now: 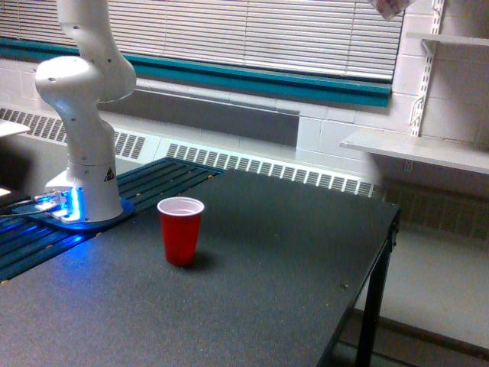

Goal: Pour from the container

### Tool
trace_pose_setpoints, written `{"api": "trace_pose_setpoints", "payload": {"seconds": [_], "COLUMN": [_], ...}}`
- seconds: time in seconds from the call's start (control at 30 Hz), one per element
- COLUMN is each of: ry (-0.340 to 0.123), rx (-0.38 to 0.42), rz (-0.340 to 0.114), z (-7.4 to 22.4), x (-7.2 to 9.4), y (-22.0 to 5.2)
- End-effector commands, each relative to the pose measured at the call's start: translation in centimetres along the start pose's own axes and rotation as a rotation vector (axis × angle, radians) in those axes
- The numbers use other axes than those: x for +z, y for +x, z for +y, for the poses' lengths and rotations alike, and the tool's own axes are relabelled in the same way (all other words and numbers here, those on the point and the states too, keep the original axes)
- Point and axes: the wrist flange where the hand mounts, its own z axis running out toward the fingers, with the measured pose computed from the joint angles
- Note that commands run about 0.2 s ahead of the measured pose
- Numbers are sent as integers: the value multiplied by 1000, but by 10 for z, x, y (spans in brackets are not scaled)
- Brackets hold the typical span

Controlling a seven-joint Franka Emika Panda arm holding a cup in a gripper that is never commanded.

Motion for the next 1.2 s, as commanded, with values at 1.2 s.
{"api": "trace_pose_setpoints", "payload": {"seconds": [1.2], "ry": [-403], "rx": [-69], "rz": [-112], "z": [195], "x": [-24], "y": [-101]}}
